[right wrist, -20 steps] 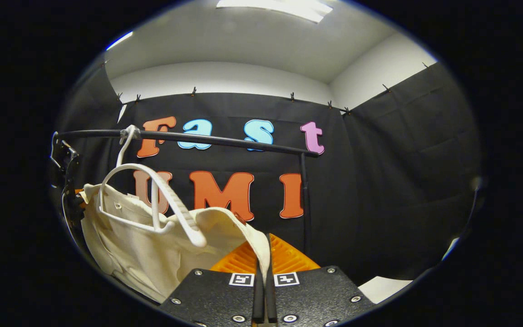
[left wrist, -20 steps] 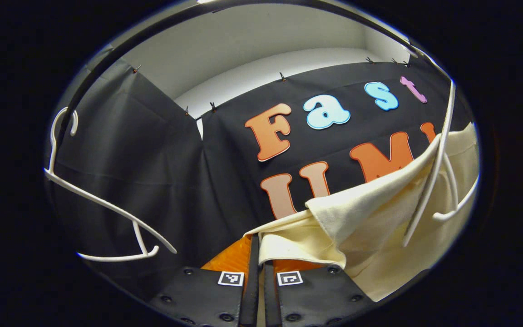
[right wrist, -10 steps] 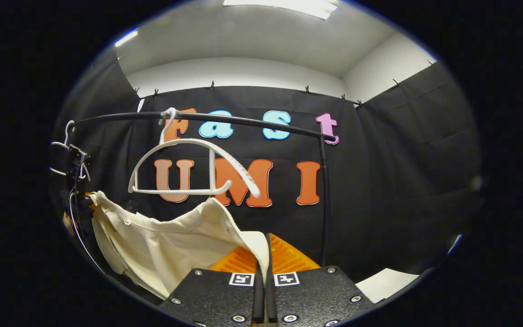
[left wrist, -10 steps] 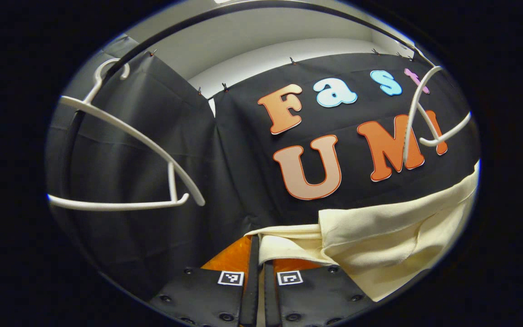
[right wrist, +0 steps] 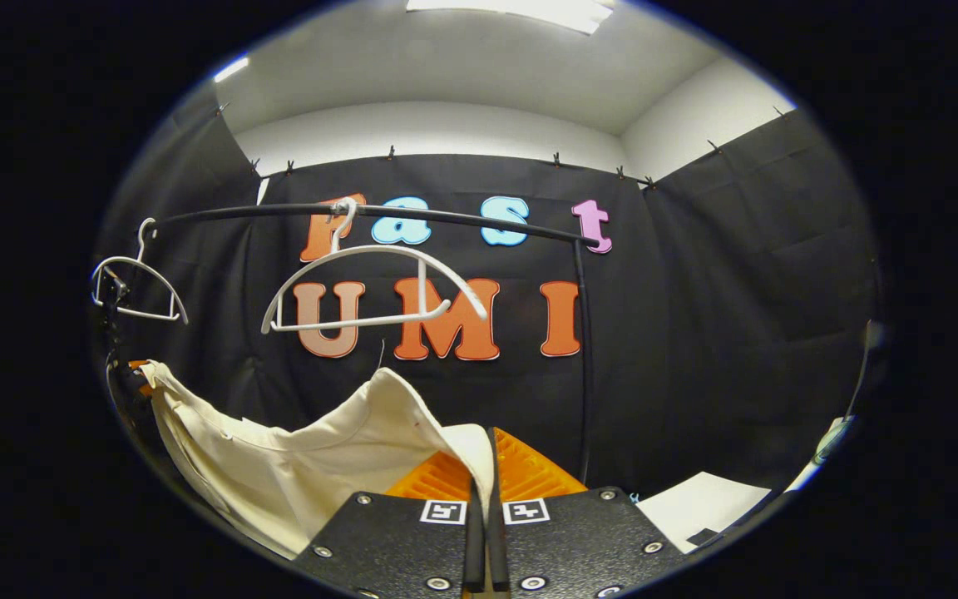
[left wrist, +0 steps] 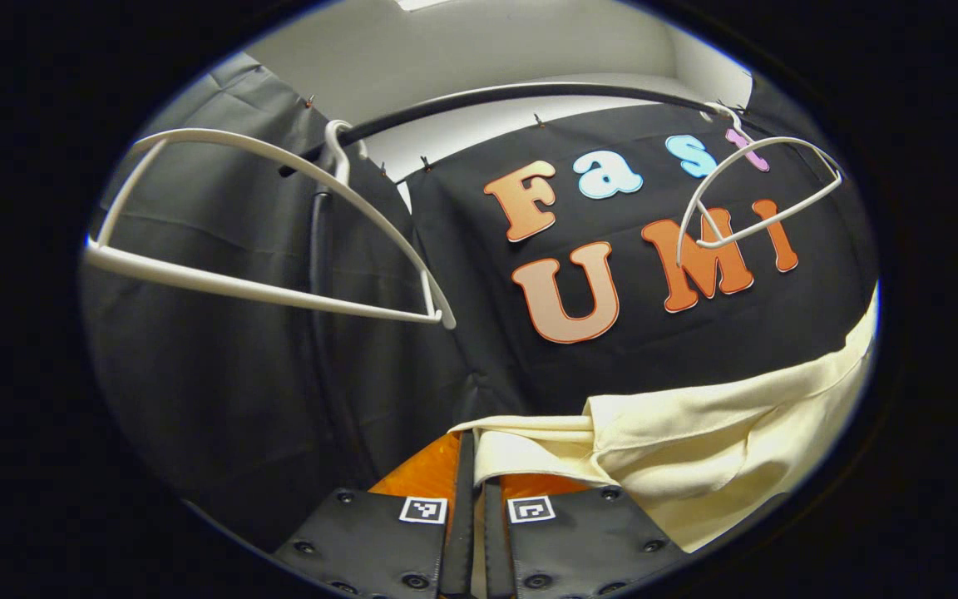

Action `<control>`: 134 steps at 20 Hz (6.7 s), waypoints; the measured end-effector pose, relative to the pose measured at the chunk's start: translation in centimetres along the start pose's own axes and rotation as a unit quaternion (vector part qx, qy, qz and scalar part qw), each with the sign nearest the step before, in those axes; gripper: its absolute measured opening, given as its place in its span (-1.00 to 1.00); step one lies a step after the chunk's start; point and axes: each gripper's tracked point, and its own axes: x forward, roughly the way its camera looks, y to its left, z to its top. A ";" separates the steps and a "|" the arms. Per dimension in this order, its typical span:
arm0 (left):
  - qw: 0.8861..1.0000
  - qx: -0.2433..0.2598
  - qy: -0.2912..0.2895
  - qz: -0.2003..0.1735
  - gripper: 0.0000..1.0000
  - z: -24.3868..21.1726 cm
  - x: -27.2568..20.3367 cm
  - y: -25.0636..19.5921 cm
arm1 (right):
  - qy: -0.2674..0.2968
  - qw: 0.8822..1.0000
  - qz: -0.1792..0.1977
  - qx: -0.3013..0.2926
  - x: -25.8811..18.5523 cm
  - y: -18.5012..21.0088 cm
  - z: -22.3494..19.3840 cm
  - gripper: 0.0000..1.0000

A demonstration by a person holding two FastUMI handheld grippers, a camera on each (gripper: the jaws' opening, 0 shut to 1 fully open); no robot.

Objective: Grasp the clothes on the hanger with both hands and then place them into the laundry hamper below.

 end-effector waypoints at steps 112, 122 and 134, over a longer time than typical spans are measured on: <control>0.964 -0.220 0.000 -0.150 0.93 9.5 -11.8 -3.0 | -0.022 0.999 -0.006 0.037 -8.4 4.2 2.9 0.88; 0.968 -0.202 -0.006 -0.147 0.93 9.7 -12.0 -2.7 | -0.013 0.999 0.013 0.030 -7.5 5.6 2.0 0.89; 0.967 -0.200 -0.002 -0.161 0.93 9.7 -12.0 -3.7 | -0.006 0.999 0.012 0.032 -7.7 5.3 1.6 0.89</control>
